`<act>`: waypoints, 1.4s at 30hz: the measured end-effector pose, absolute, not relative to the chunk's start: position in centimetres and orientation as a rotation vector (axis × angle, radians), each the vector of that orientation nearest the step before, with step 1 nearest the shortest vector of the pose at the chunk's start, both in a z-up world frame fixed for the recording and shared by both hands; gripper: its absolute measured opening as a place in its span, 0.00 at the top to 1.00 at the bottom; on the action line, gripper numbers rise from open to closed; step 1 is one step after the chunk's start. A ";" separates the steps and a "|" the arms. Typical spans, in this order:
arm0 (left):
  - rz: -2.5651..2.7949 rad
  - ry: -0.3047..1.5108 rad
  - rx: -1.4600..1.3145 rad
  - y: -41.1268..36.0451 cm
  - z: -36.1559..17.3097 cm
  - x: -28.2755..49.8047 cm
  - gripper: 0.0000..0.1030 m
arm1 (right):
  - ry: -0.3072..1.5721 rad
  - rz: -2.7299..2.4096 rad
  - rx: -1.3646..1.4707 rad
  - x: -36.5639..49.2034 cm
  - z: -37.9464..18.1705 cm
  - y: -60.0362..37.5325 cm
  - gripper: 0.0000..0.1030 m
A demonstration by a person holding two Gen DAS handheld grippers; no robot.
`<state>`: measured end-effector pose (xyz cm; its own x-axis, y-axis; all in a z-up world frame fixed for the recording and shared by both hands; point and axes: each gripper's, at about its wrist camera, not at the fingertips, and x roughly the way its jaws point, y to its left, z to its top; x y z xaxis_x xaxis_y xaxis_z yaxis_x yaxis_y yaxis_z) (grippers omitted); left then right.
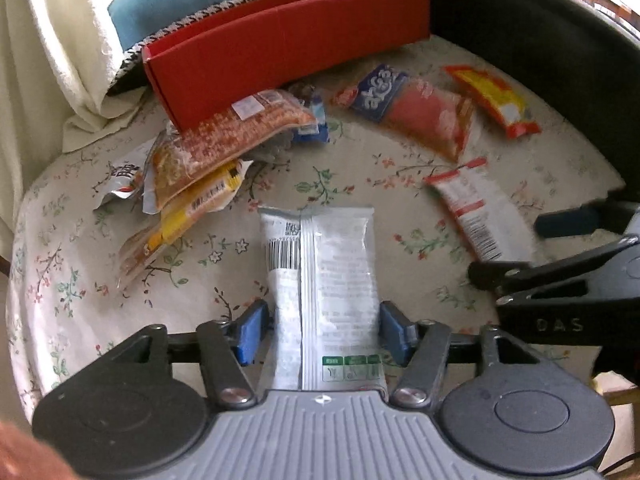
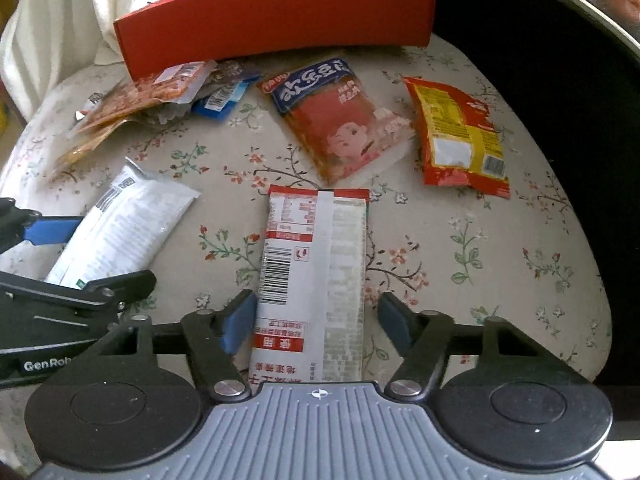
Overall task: Organize snacks
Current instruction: 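Lift the white bar with left tool while right tool lifts red-white packet, then carry both held packets over the red box and lower them inside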
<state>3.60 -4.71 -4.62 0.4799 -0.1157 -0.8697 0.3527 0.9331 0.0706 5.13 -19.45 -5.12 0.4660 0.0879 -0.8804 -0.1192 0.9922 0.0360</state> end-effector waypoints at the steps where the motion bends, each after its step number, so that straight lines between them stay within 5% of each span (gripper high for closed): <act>1: -0.284 1.033 0.259 -4.7 -4.7 3.6 0.37 | 1.077 0.124 -0.032 5.1 -5.0 -19.6 0.38; 4: -0.283 1.038 0.237 -4.5 -4.7 3.8 0.41 | 1.081 0.126 -0.021 5.0 -4.9 -20.0 0.42; 6: -0.302 1.032 0.232 -4.6 -4.4 3.6 0.60 | 1.087 0.138 0.005 4.9 -4.7 -20.2 0.44; 10: -0.308 1.026 0.242 -4.7 -3.9 3.1 0.65 | 1.093 0.160 0.073 4.8 -4.4 -20.7 0.48; 42: -0.313 0.787 0.018 -3.4 4.1 6.1 0.67 | 0.814 0.228 0.272 7.8 3.3 -21.3 0.48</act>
